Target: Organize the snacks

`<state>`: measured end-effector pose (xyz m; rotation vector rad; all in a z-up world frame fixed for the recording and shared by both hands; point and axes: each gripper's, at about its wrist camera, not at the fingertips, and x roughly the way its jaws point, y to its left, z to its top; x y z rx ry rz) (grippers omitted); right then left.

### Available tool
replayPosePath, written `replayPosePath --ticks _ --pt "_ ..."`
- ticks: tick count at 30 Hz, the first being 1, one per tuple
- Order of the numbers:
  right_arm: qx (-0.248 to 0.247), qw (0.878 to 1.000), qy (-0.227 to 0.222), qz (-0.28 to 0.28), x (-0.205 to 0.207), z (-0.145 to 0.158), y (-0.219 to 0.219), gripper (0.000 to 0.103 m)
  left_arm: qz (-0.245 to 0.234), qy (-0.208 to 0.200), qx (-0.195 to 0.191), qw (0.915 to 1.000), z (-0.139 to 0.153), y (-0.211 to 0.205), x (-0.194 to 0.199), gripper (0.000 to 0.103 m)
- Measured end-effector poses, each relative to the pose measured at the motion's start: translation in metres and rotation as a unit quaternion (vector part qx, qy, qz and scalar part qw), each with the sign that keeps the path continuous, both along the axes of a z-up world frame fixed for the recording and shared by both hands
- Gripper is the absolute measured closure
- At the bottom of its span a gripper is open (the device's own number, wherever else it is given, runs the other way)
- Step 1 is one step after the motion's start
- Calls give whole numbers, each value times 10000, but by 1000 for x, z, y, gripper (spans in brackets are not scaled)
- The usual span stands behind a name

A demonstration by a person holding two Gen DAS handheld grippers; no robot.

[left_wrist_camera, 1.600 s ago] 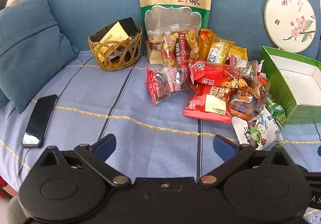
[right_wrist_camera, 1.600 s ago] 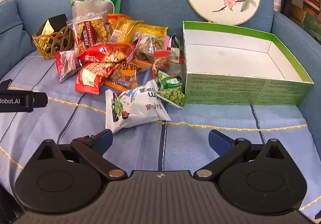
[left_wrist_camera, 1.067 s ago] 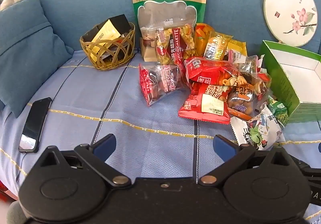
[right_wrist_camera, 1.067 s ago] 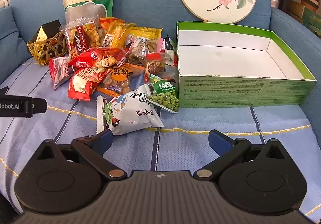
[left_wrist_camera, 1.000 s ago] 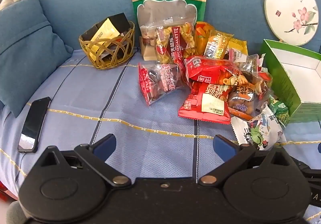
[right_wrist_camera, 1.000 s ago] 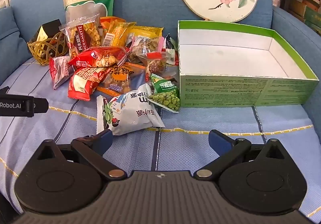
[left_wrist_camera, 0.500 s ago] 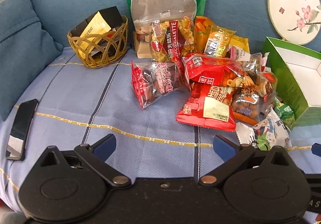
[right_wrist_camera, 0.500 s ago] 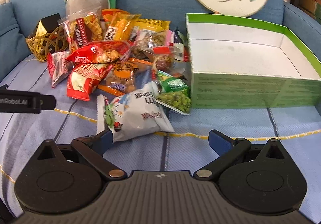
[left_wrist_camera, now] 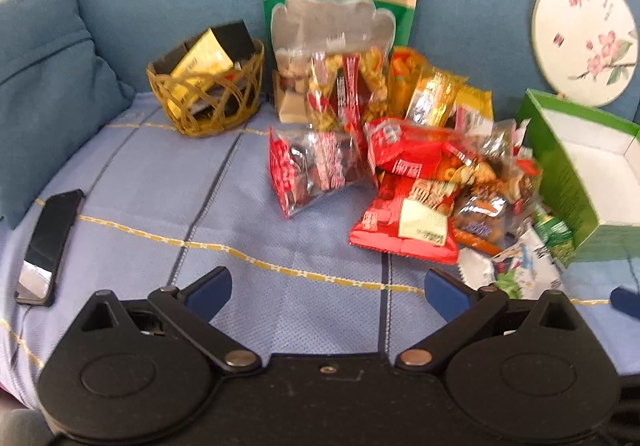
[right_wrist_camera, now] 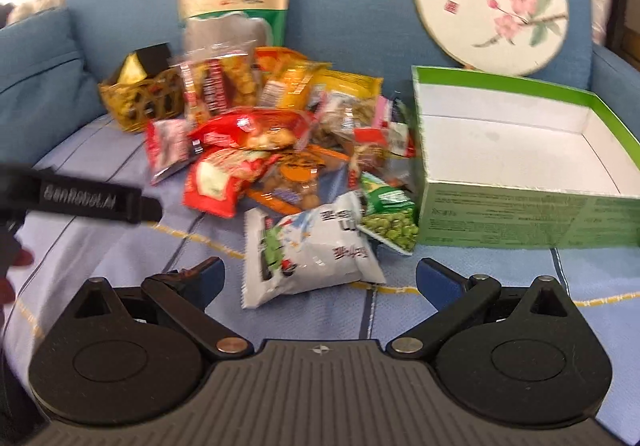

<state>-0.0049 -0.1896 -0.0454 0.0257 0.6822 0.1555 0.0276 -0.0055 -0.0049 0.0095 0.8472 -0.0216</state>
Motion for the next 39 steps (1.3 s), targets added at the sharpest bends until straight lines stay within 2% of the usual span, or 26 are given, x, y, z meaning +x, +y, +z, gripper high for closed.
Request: replayPosePath --ticks 2,12,17,24,28,31,35,37,39 --pt "-34 10000 59 71 -6 3 1 0 -42 -75 -36 10000 7 -2 -5 0" --pt "71 9998 -193 -47 -24 14 -2 0 -156 -262 -116 9995 21 -3 -19 0" --pt "4 9999 -141 99 -22 9 2 0 -160 -220 -156 9995 16 -1 -16 0" --pt "4 10000 5 35 -9 -3 0 0 -198 -159 -129 9996 5 -2 -4 0" --pt "-48 9999 -54 -81 -5 -7 -10 0 -511 -216 -340 9979 2 -7 1 0" --pt "-170 9995 -14 -263 -2 -8 -28 0 -1128 -202 -661 9912 2 -22 7 0" --pt "-446 9979 68 -468 -1 -10 -52 0 -2180 -72 -956 9712 -6 -59 20 0" --pt "-651 9963 106 -555 -3 -11 -62 0 -2521 90 -1005 9624 -15 -76 28 0" --pt "-820 9940 166 -698 -4 -11 -71 0 -2701 333 -1003 9570 -29 -91 39 8"
